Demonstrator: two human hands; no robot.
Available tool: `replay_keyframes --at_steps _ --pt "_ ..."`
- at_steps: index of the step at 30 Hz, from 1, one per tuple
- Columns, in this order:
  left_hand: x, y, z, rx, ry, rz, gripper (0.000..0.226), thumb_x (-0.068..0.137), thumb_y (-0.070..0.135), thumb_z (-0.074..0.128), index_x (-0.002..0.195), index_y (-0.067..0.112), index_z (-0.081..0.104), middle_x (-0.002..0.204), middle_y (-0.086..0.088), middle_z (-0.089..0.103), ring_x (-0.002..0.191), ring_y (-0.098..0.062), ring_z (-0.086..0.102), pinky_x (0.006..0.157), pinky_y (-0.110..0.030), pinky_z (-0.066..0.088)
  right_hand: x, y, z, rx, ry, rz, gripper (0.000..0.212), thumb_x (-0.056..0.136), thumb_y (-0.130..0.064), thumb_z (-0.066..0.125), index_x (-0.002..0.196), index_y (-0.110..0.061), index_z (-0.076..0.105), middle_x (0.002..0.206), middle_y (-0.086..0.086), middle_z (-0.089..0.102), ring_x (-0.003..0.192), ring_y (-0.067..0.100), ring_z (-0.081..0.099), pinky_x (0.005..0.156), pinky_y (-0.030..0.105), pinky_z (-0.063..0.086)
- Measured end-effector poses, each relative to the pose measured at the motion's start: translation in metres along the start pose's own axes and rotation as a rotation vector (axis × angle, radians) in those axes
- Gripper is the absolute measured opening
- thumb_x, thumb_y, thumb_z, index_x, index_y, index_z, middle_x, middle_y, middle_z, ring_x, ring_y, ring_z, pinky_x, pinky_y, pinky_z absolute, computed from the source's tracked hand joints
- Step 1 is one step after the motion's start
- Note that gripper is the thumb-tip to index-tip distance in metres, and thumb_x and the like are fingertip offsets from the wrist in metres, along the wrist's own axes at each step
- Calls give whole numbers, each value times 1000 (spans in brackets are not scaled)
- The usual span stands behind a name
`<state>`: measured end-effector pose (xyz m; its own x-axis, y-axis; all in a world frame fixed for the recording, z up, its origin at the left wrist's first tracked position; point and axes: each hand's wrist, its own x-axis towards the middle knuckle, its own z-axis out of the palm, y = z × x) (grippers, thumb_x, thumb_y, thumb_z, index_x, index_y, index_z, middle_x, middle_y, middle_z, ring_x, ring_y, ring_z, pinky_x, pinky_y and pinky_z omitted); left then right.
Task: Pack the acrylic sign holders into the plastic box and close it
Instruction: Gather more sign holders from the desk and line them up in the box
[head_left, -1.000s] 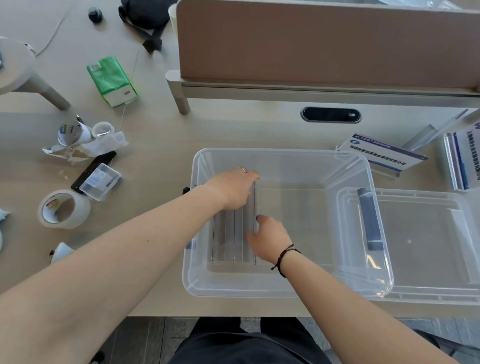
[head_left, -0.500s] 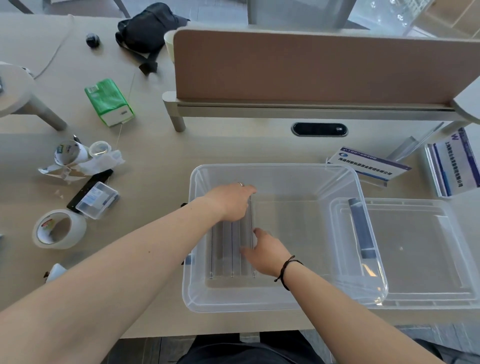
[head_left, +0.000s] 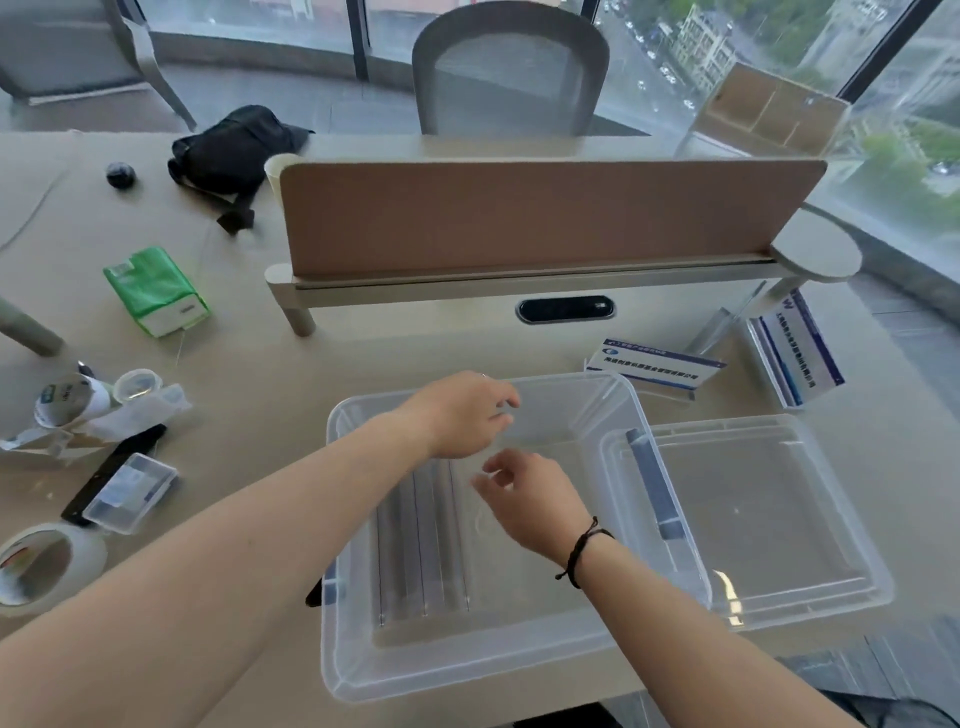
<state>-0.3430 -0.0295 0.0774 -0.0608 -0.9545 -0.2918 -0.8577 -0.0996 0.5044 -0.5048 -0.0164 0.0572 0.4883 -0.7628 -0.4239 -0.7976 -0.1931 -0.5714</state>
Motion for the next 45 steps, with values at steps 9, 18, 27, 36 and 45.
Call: replay_keyframes --at_steps 9,18,27,36,45 --pt "56 65 -24 -80 94 51 24 97 25 53 115 18 68 109 -1 72 97 -20 65 88 -31 50 38 29 -93 -6 199 -198 25 89 -34 50 85 -17 69 80 -2 74 76 21 68 71 39 55" --pt "157 133 -19 -174 189 -9 17 94 29 55 104 24 68 97 7 70 87 -13 64 85 -32 53 82 96 -207 0 243 -223 28 91 -34 52 84 -17 73 77 -1 75 76 21 68 69 39 57" --pt "223 147 14 -28 115 -239 34 96 32 49 128 26 60 132 7 61 118 -17 57 99 -35 47 159 204 -269 -18 228 -21 30 86 -29 59 115 -26 63 97 -10 68 99 18 63 88 35 53" --pt "247 137 32 130 -37 -333 44 98 29 48 142 25 47 148 3 46 131 -20 48 106 -35 41 204 257 -240 -164 84 -31 46 85 -26 57 131 -30 54 118 -3 67 107 22 62 84 33 52" --pt "266 130 53 198 -122 -387 37 98 21 44 134 23 50 134 -2 54 115 -27 57 93 -38 48 217 276 -218 -329 70 -104 24 95 -31 43 103 -25 65 92 8 70 85 34 66 66 34 51"
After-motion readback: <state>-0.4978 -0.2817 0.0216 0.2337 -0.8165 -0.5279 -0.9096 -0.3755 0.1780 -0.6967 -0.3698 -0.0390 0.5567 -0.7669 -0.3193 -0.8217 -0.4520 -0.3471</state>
